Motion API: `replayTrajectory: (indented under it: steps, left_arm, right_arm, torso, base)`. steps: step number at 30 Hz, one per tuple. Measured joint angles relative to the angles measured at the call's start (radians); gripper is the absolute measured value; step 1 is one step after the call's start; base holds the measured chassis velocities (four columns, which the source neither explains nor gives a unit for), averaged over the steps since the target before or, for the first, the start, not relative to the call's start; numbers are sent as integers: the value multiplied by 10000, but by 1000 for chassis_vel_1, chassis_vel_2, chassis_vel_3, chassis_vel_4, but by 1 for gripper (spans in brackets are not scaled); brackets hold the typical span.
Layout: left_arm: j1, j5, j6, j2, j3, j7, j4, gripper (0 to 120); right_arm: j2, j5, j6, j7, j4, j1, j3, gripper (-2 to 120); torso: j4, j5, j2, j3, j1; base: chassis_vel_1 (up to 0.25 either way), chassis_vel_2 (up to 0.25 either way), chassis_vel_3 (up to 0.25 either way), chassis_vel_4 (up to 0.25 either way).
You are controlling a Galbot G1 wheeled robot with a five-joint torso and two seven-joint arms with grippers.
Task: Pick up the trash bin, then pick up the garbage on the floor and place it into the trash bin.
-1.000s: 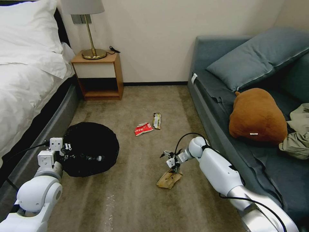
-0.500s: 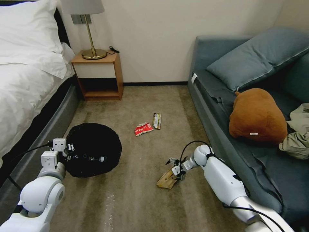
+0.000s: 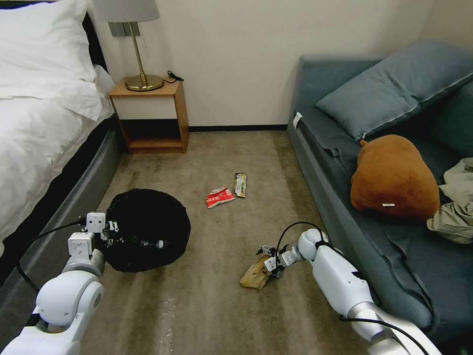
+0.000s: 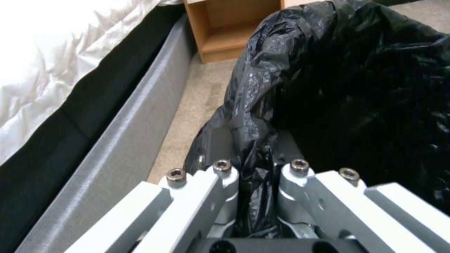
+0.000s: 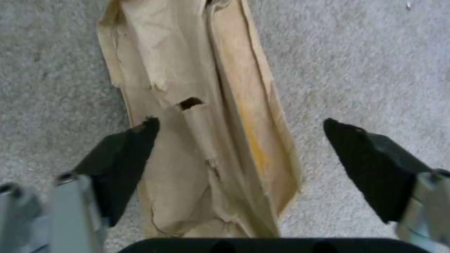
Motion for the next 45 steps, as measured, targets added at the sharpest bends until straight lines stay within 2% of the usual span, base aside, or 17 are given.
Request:
replayTrajectory:
  steps: [1, 2, 5, 8, 9, 13, 15, 18, 19, 20, 22, 24, 28, 30, 34, 38, 45]
  left_arm:
    - [-18, 0, -1, 4, 23, 3, -1, 5]
    - [-18, 0, -1, 4, 23, 3, -1, 5]
    - [-95, 0, -3, 9, 74, 4, 16, 5]
    - [-124, -2, -4, 8, 95, 5, 21, 5]
    - [-167, -2, -4, -1, 134, 6, 35, 5]
    - [-209, 0, -4, -16, 199, 14, 72, 5]
    - [-228, 33, -10, -35, 241, 29, 113, 5]
    - [-224, 60, -33, -37, 249, 47, 132, 5]
    - [-211, 71, -49, -35, 249, 50, 134, 5]
    - [-211, 71, -49, -35, 249, 50, 134, 5]
    - [-189, 73, -65, -27, 236, 55, 133, 5]
    - [-175, 72, -70, -18, 227, 61, 125, 5]
    - [-149, 70, -82, 1, 205, 72, 81, 5]
    - [-117, 66, -144, 43, 201, 104, 65, 5]
    - [-99, 66, -209, 72, 201, 154, 65, 5]
    - [-147, 68, -342, 123, 279, 277, 120, 5]
    - [-212, 111, -410, 116, 395, 322, 192, 5]
  right_arm:
    - [-4, -49, 6, 30, -41, 1, 43, 79]
    - [-4, -49, 6, 30, -41, 1, 43, 79]
    - [-64, -100, 28, 51, -105, -46, 133, 64]
    - [-90, -116, 37, 51, -117, -87, 170, 61]
    - [-119, -125, 51, 51, -123, -156, 212, 51]
    - [-125, -167, 58, 49, -151, -241, 298, 42]
    - [-101, -215, 62, 49, -212, -319, 409, 29]
    - [-93, -210, 62, 67, -242, -345, 462, 22]
    - [-89, -203, 66, 79, -249, -348, 505, 16]
    - [-89, -203, 66, 79, -249, -348, 505, 16]
    - [-99, -168, 77, 75, -206, -342, 537, 4]
    - [-115, -116, 89, 74, -139, -319, 560, 0]
    - [-186, 93, 141, 66, 85, -222, 644, 0]
    - [-343, 655, 199, 64, 392, -109, 687, 0]
    - [-417, 1024, 207, 77, 590, -57, 722, 0]
    - [-750, 2556, 73, 71, 1704, 119, 868, 0]
    - [-1116, 3821, -440, 77, 2998, 272, 944, 0]
  torso:
    - [-1, 0, 0, 0, 0]
    - [-1, 0, 0, 0, 0]
    - [0, -1, -2, 0, 0]
    - [-1, 0, -2, 0, 0]
    - [-2, 0, -2, 0, 0]
    - [-2, 0, -2, 0, 0]
    - [-2, 0, -2, 0, 0]
    - [-2, 0, -2, 0, 0]
    - [-1, 0, -2, 0, 0]
    - [-1, 0, -2, 0, 0]
    - [-1, 0, -2, 1, 0]
    - [-2, 0, -2, 0, 0]
    - [-1, 0, -2, 0, 0]
    - [-1, 0, -2, 0, 0]
    - [-2, 0, -2, 1, 0]
    - [-1, 0, -2, 1, 0]
    - [-1, 0, -2, 1, 0]
  base:
    - [0, 0, 0, 0]
    - [0, 0, 0, 0]
    - [0, 0, 0, 0]
    - [0, 0, 0, 0]
    - [0, 0, 0, 0]
    - [0, 0, 0, 0]
    - [0, 0, 0, 0]
    - [0, 0, 0, 0]
    - [0, 0, 0, 0]
    - [0, 0, 0, 0]
    - [0, 0, 0, 0]
    - [0, 0, 0, 0]
    - [0, 0, 0, 0]
    - [0, 0, 0, 0]
    - [0, 0, 0, 0]
    - [0, 0, 0, 0]
    - [0, 0, 0, 0]
